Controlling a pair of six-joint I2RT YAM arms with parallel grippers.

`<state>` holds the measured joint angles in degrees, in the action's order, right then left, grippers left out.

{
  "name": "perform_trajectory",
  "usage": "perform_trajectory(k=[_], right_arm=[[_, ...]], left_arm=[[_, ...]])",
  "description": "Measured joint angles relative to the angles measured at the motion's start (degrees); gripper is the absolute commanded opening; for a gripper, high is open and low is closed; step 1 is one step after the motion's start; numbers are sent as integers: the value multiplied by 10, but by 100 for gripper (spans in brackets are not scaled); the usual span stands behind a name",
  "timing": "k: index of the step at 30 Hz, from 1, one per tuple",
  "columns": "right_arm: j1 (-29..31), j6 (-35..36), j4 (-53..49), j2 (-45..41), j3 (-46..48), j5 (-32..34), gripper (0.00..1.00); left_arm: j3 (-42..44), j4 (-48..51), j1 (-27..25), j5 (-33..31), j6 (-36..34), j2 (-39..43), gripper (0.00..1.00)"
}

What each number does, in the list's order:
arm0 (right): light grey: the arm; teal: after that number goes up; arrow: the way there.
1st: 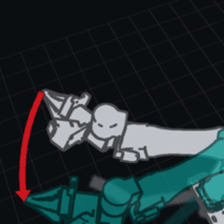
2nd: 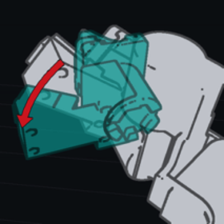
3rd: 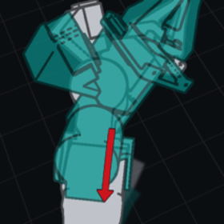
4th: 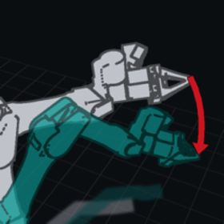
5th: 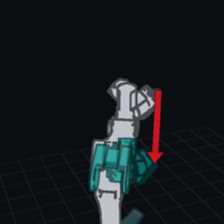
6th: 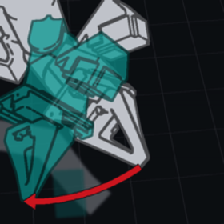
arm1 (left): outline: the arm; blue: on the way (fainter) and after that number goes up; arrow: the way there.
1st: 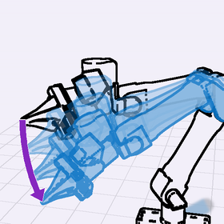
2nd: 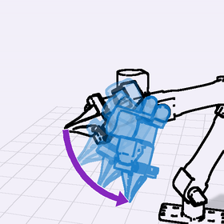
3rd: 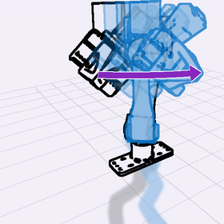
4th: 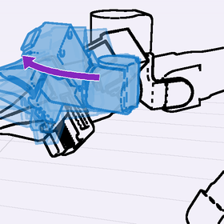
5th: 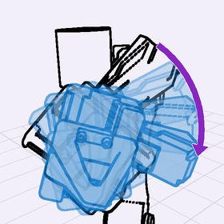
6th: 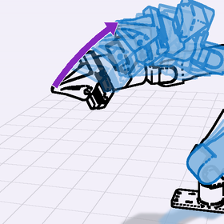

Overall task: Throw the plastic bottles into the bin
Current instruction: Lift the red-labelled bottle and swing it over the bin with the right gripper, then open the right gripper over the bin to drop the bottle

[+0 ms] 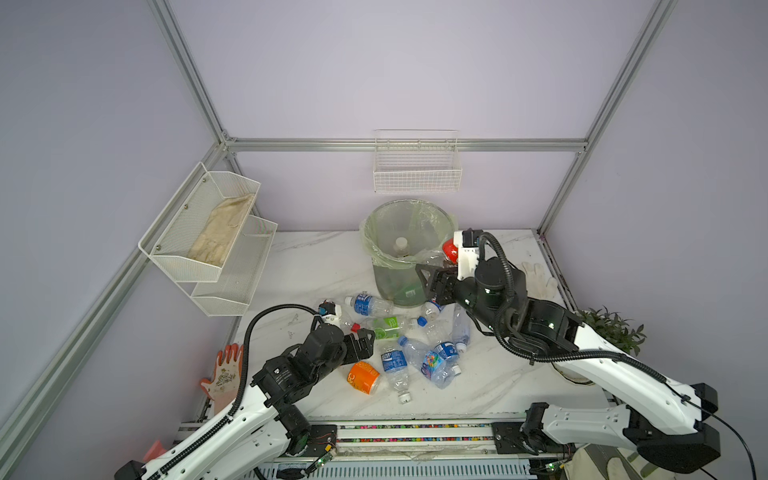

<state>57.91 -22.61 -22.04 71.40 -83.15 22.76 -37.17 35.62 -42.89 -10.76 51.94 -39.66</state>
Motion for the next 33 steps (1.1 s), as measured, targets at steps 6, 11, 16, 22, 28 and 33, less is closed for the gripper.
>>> perform_trajectory(k=[6,11,16,22,28,33], right_arm=[[-67,23,-38,226,-228,-33,83],[-107,9,-126,363,-330,-10,98],[-93,7,-133,310,-243,-16,98],[-85,8,-78,162,-179,-35,98],[-87,2,-16,64,-94,-44,98],[-87,-10,14,-4,31,-49,98]], left_arm=[[0,18,0,-2,0,19,100],[0,53,0,-13,0,56,100],[0,79,0,-29,0,97,100],[0,82,0,-31,0,75,100],[0,74,0,-27,0,29,100],[0,65,0,-25,0,25,100]])
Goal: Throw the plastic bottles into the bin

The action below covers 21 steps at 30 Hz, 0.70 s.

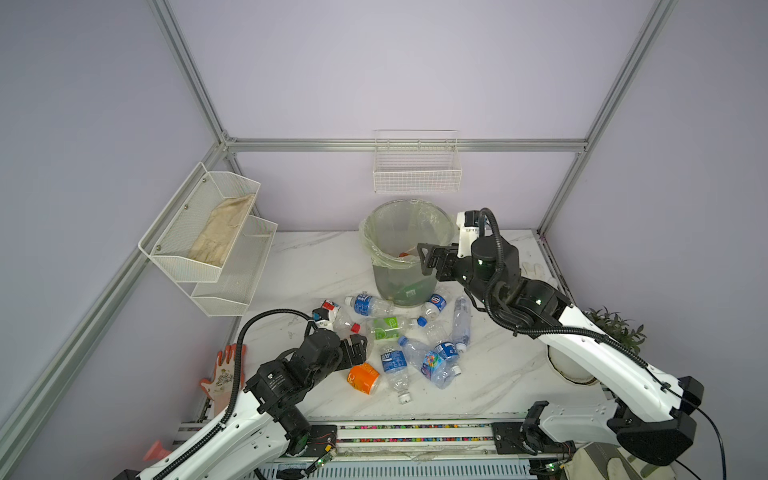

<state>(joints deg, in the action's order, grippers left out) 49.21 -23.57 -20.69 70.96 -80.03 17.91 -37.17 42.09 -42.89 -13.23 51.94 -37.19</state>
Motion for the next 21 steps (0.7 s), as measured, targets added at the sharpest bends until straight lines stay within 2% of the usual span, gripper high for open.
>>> perform_trajectory(k=[12,17,21], right_arm=[[0,-61,32,-127,140,4,97],[0,-111,63,-217,240,12,97],[0,-137,65,-254,272,12,97]], left_arm=[[0,-29,0,13,0,-31,100],[0,-37,0,15,0,-26,100],[0,-42,0,19,0,-22,100]])
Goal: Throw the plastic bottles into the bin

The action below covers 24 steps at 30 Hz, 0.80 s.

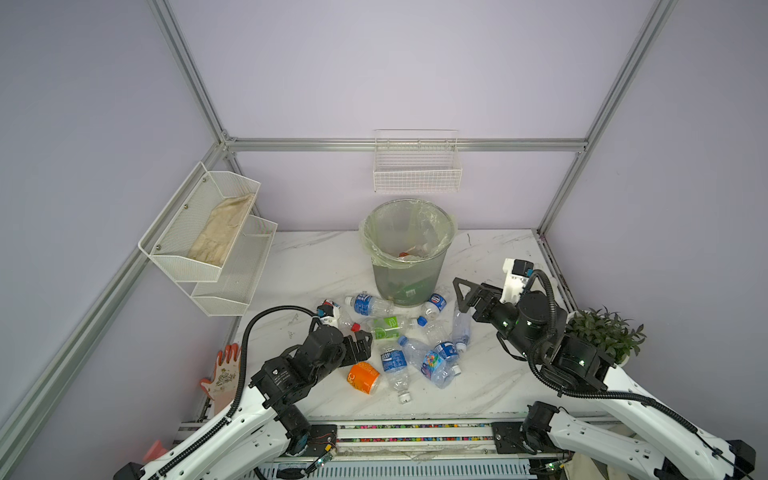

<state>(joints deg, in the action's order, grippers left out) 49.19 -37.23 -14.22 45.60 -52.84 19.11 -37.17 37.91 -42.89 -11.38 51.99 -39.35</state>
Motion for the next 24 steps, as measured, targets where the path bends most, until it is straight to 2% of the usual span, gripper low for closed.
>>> perform_trajectory(k=[11,24], right_arm=[[0,-47,0,-2,65,-20,97],[0,-68,-7,-3,93,-37,98]], left_arm=[[6,-11,0,12,4,-15,100],[14,-27,0,31,15,-52,100]])
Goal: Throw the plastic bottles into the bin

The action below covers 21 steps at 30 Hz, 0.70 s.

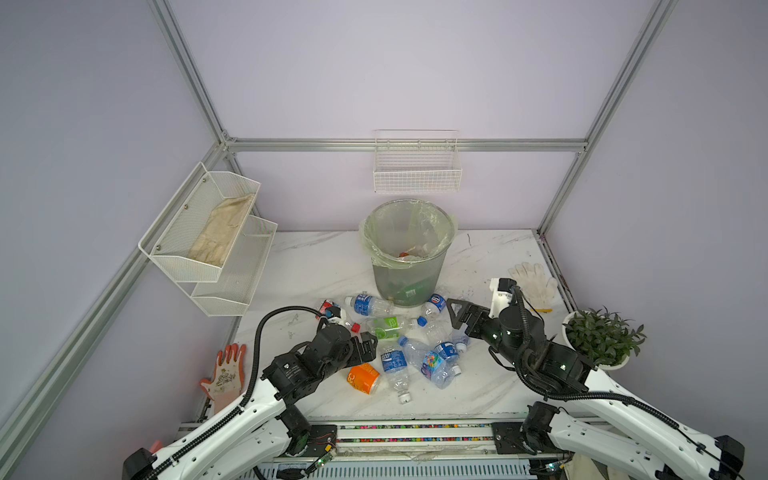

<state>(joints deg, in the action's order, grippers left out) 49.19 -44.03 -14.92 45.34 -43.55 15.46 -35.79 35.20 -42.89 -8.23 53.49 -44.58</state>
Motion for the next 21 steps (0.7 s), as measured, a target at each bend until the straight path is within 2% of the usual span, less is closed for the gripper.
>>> perform_trajectory(k=[21], right_arm=[[0,-7,-8,20,11,-14,97]], left_arm=[[5,-17,0,15,10,-43,100]])
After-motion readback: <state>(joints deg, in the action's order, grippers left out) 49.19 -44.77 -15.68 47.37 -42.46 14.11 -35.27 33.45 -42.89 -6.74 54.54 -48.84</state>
